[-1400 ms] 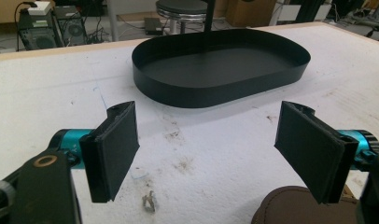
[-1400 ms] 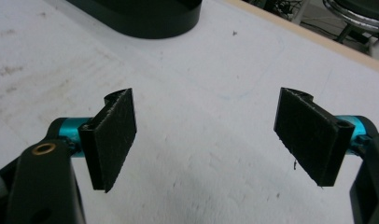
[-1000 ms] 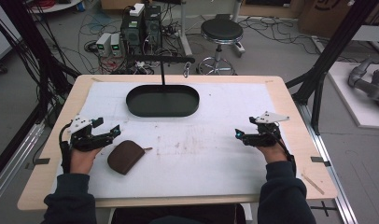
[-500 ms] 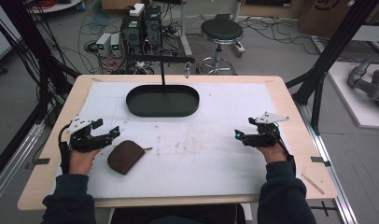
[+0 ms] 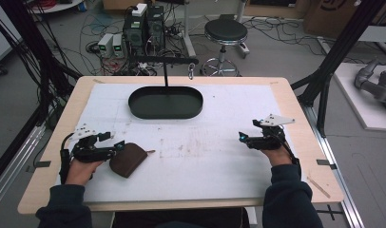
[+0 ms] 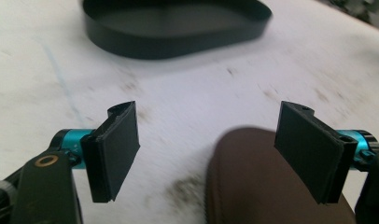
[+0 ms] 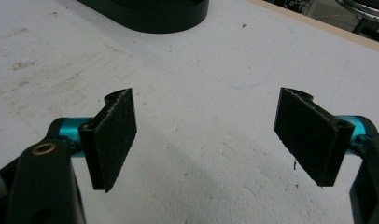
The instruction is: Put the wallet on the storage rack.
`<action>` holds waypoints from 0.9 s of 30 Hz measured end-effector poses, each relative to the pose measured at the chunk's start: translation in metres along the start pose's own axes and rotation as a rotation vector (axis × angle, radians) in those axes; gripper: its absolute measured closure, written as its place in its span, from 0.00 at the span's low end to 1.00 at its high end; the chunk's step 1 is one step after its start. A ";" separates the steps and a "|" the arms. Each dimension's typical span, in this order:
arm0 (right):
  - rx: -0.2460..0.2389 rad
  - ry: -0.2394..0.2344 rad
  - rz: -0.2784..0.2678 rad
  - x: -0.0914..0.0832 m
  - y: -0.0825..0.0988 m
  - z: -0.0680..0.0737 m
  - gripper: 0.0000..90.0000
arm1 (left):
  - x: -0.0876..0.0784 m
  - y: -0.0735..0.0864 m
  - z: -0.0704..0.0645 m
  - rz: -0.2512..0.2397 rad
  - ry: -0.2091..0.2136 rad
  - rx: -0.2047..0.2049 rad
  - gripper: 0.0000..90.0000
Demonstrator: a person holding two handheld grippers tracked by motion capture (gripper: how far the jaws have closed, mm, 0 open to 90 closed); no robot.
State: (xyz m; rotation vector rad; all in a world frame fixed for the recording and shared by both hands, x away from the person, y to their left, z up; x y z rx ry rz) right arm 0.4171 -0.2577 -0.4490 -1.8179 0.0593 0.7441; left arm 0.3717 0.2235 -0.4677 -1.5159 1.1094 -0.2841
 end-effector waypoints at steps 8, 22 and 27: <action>0.002 0.001 0.001 -0.001 0.000 0.000 0.24 | 0.006 0.014 -0.004 0.091 0.086 -0.067 0.24; 0.006 -0.003 0.001 -0.002 0.000 0.001 0.24 | 0.008 0.031 -0.007 0.184 0.140 -0.172 0.20; 0.002 -0.005 0.003 -0.001 0.000 0.001 0.25 | 0.014 0.032 -0.023 0.190 0.229 -0.161 0.25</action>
Point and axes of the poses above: each handheld gripper's, and its own axes: x roughly forward along the jaws, y roughly out of its underside, z roughly to its left, the point moved 8 cm from there along x, roughly forward along the jaws, and after that the axes turned 14 degrees about y, right-handed, at the moved point
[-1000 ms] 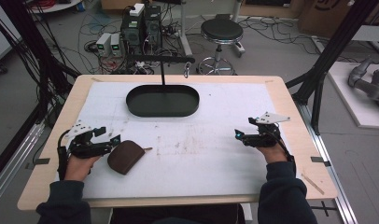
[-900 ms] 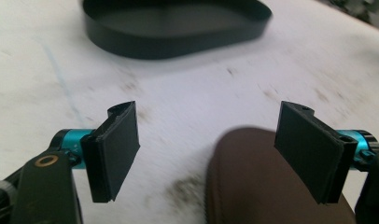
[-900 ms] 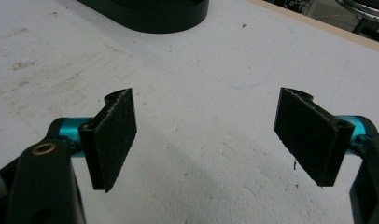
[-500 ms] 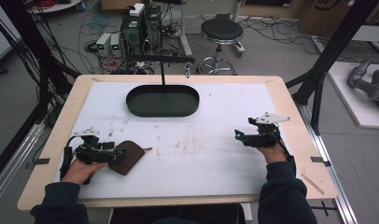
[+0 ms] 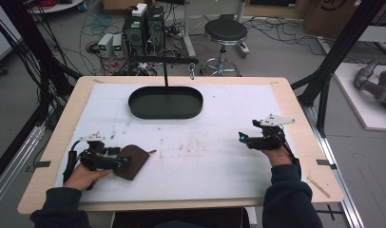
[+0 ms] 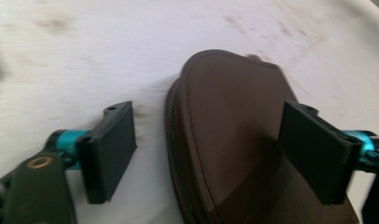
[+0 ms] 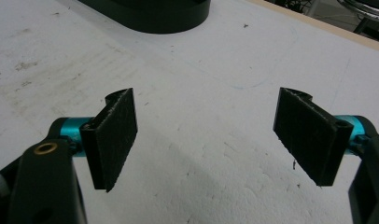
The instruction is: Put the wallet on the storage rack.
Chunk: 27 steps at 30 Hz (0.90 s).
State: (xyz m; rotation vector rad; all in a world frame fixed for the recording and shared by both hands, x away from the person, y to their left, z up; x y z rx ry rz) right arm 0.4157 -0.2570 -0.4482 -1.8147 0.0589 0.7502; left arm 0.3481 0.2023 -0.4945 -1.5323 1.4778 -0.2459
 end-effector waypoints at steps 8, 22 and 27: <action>0.000 0.000 -0.002 -0.001 0.000 -0.001 0.26 | -0.002 -0.007 -0.005 -0.045 0.021 0.013 0.62; 0.011 0.008 0.005 -0.002 0.001 -0.003 0.26 | -0.045 -0.049 -0.008 -0.249 -0.280 0.234 0.87; 0.011 0.010 0.006 -0.002 0.001 -0.003 0.26 | -0.048 -0.054 -0.012 -0.206 -0.406 0.352 0.87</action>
Point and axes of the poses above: each handheld gripper's, and its own axes: x roughly forward along the jaws, y roughly out of its underside, z roughly to its left, the point moved 8 cm from there along x, roughly forward along the jaws, and after that the axes turned 14 degrees about y, right-handed, at the moved point
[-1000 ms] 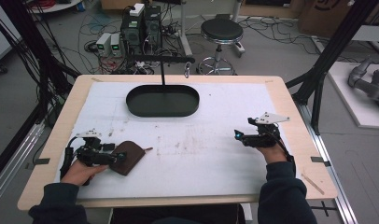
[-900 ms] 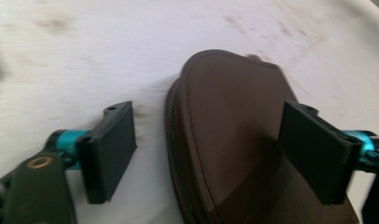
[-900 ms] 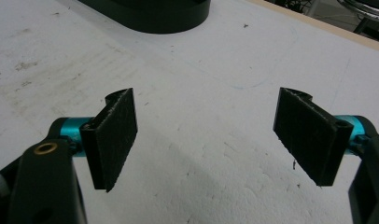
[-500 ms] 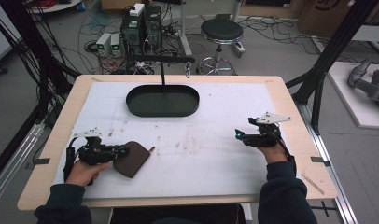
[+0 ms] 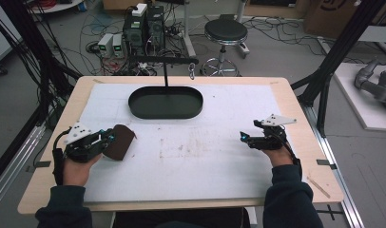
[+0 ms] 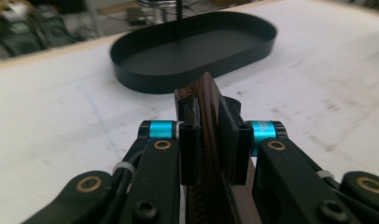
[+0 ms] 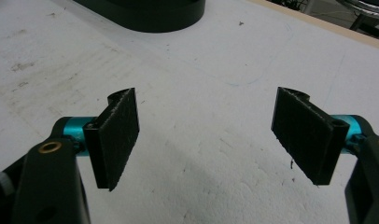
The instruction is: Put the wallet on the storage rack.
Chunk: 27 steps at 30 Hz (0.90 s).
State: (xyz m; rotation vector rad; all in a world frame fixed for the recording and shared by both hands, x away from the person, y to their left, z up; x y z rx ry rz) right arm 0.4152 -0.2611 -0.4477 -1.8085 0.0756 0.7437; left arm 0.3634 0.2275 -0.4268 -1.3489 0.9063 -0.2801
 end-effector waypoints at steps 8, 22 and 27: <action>0.003 -0.002 0.002 0.000 0.000 0.001 0.26 | 0.021 0.000 -0.014 0.059 0.031 0.075 0.87; 0.001 -0.004 0.004 -0.001 0.002 0.002 0.26 | 0.034 -0.001 -0.023 -0.001 0.128 0.028 0.81; 0.003 -0.005 0.008 -0.001 0.002 0.002 0.26 | 0.036 0.000 -0.025 -0.038 0.175 -0.005 0.71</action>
Point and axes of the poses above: each handheld gripper's, and its own axes: x roughly forward along the jaws, y roughly out of its underside, z roughly to its left, the point moved 8 cm from there along x, roughly forward along the jaws, and after that the axes turned 14 degrees about y, right-handed, at the moved point
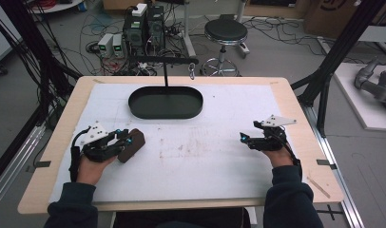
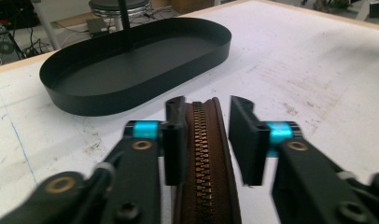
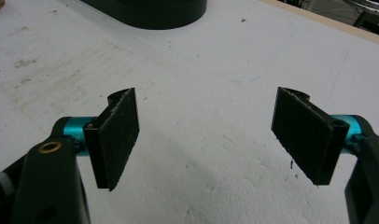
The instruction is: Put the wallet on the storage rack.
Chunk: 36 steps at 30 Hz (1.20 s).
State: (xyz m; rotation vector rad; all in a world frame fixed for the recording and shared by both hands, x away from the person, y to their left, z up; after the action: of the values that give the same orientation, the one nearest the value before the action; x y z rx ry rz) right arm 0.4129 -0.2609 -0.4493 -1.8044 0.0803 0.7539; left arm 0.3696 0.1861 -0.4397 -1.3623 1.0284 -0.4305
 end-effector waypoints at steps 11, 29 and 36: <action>-0.004 -0.008 0.002 0.001 0.000 0.001 0.26 | 0.010 0.017 0.003 0.075 0.000 -0.049 0.51; 0.001 -0.015 0.009 0.002 0.003 0.002 0.26 | 0.013 0.020 0.014 0.051 0.014 -0.126 0.72; 0.013 -0.017 -0.001 0.001 0.002 0.000 0.26 | 0.011 -0.015 0.034 -0.074 0.003 -0.152 0.72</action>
State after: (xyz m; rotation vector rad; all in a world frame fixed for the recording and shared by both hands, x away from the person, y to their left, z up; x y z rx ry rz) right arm 0.4126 -0.2615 -0.4512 -1.7851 0.0724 0.7664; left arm 0.4069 0.1940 -0.4338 -1.5394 1.0318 -0.4162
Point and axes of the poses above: each handheld gripper's, and its own axes: x roughly forward along the jaws, y roughly out of its underside, z roughly to its left, the point moved 8 cm from there along x, roughly forward along the jaws, and after that the axes turned 14 degrees about y, right-handed, at the moved point
